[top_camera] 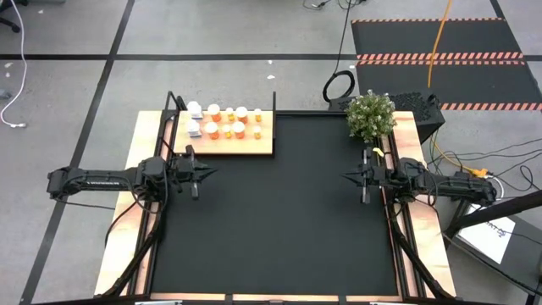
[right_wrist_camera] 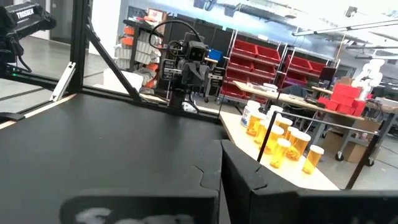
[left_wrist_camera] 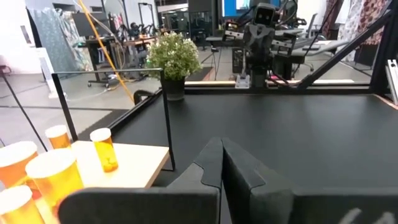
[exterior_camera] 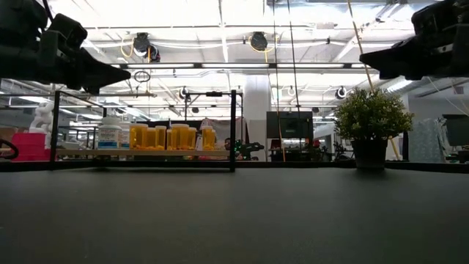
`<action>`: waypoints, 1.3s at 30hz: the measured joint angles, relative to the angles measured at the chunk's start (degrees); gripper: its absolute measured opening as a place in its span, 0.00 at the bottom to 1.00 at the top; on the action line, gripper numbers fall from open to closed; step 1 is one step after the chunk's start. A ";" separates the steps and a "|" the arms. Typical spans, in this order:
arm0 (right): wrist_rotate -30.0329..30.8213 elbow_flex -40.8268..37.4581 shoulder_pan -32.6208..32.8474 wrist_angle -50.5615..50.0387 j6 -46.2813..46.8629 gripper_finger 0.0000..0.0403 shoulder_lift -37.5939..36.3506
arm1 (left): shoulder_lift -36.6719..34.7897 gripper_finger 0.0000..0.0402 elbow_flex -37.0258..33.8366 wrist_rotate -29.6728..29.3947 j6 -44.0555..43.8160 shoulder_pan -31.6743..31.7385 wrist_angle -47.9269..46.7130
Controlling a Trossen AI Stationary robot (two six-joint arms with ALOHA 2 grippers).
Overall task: Pick and place medicine bottles onto shelf by color
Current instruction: Return to Home Position
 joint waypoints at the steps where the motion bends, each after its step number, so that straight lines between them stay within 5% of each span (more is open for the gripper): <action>1: 0.10 0.00 -0.09 -1.16 0.01 0.00 -1.20 | -0.13 0.01 0.00 0.00 0.00 0.00 -0.02; 39: 1.74 0.11 -0.45 -5.17 4.80 0.00 -2.84 | -0.36 0.01 0.04 0.77 -1.72 -0.22 -4.48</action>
